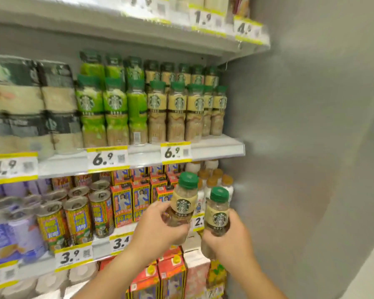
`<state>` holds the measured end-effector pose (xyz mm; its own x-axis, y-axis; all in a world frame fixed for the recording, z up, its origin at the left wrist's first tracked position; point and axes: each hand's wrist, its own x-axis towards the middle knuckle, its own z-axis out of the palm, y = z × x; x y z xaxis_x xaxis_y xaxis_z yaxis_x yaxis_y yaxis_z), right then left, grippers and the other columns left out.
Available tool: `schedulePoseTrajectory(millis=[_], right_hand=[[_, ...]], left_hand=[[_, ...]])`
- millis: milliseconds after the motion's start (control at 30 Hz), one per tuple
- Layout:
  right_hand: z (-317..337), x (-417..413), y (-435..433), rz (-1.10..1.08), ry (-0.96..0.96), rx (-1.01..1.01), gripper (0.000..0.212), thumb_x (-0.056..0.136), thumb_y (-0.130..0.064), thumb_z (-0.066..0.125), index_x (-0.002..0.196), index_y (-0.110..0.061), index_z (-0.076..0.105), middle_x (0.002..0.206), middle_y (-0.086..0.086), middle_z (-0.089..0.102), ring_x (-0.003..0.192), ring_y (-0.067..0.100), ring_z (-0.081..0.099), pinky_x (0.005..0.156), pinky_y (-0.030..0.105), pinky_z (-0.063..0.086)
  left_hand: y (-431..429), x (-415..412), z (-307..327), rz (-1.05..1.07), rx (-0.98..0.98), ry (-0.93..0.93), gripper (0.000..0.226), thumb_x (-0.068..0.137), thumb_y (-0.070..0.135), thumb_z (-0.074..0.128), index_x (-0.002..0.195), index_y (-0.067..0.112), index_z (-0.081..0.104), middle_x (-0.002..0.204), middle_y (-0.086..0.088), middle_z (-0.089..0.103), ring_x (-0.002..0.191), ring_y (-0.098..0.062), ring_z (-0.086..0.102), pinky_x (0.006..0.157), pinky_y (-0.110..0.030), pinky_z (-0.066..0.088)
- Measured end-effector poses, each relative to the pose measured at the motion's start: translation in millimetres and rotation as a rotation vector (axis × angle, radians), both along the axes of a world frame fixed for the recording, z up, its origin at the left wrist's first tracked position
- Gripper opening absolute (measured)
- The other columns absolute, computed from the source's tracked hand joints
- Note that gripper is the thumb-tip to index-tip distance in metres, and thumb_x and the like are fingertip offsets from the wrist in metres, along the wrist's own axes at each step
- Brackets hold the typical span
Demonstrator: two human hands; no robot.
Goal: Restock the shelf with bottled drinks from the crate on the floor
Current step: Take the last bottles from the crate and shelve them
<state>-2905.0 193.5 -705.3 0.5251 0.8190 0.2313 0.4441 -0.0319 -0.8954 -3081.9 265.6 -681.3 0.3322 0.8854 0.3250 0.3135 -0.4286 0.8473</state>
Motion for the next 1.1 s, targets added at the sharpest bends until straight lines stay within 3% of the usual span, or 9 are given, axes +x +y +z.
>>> schedulePoseTrajectory(millis=[133,267,400,500,567,733,933,1000,1100], right_hand=[[81,33,14,0.009,-0.05,0.08,0.032,0.065,-0.018,0.08,0.089,-0.031,0.063,0.08,-0.01,0.073,0.071,-0.001,0.066,0.064,0.025,0.054],[151,67,38,0.043,-0.099,0.135,0.032,0.066,-0.016,0.078,0.092,-0.029,0.064,0.081,-0.01,0.073,0.072,0.001,0.067,0.058,0.02,0.047],[197,98,70,0.054,-0.125,0.148,0.032,0.069,-0.019,0.078,0.095,-0.028,0.062,0.088,-0.009,0.071,0.079,0.007,0.065,0.063,0.029,0.05],[221,116,96,0.057,-0.12,0.159,0.032,0.069,-0.022,0.077,0.097,-0.028,0.063,0.09,-0.009,0.07,0.08,0.007,0.064,0.061,0.027,0.049],[233,126,113,0.057,-0.121,0.168,0.033,0.068,-0.024,0.077,0.097,-0.028,0.064,0.089,-0.01,0.07,0.081,0.008,0.065,0.062,0.027,0.05],[239,142,151,0.068,-0.116,0.18,0.035,0.065,-0.026,0.078,0.096,-0.026,0.064,0.09,-0.009,0.07,0.086,0.012,0.065,0.075,0.033,0.055],[225,147,173,0.1,-0.125,0.19,0.037,0.067,-0.023,0.079,0.101,-0.024,0.064,0.091,-0.008,0.069,0.086,0.012,0.065,0.071,0.029,0.049],[223,147,176,0.096,-0.131,0.199,0.04,0.066,-0.024,0.079,0.103,-0.023,0.064,0.093,-0.007,0.07,0.085,0.012,0.064,0.069,0.027,0.047],[215,148,178,0.103,-0.15,0.182,0.043,0.062,-0.027,0.078,0.102,-0.023,0.061,0.093,-0.005,0.069,0.085,0.014,0.065,0.069,0.029,0.05]], left_hand=[[13,19,81,0.021,0.018,-0.044,0.02,0.065,0.032,0.082,0.083,0.035,0.075,0.087,0.005,0.074,0.08,-0.012,0.069,0.072,-0.027,0.055],[24,52,148,0.058,0.029,-0.066,0.013,0.071,0.022,0.082,0.082,0.024,0.076,0.079,0.011,0.078,0.08,-0.011,0.073,0.074,-0.032,0.058],[42,93,195,0.138,0.017,-0.067,0.013,0.072,0.027,0.081,0.082,0.022,0.076,0.077,0.011,0.076,0.077,-0.009,0.071,0.067,-0.028,0.057],[62,119,221,0.179,0.019,-0.081,0.011,0.074,0.025,0.082,0.079,0.023,0.072,0.075,0.011,0.073,0.074,-0.01,0.068,0.062,-0.026,0.055],[77,133,230,0.221,0.044,-0.07,0.013,0.073,0.024,0.082,0.08,0.024,0.071,0.078,0.01,0.073,0.077,-0.01,0.069,0.069,-0.029,0.058],[101,159,215,0.343,0.05,-0.059,0.024,0.07,0.021,0.082,0.079,0.026,0.061,0.083,0.007,0.071,0.077,-0.011,0.066,0.069,-0.029,0.055],[107,181,192,0.457,0.099,-0.094,0.023,0.069,0.024,0.08,0.086,0.014,0.069,0.082,0.0,0.074,0.075,-0.018,0.068,0.063,-0.028,0.053],[106,185,186,0.484,0.09,-0.083,0.026,0.07,0.025,0.08,0.088,0.013,0.066,0.084,-0.001,0.073,0.077,-0.02,0.068,0.064,-0.031,0.055],[102,186,180,0.503,0.07,-0.082,0.038,0.073,0.025,0.083,0.094,0.015,0.053,0.09,0.001,0.065,0.079,-0.019,0.061,0.062,-0.028,0.046]])
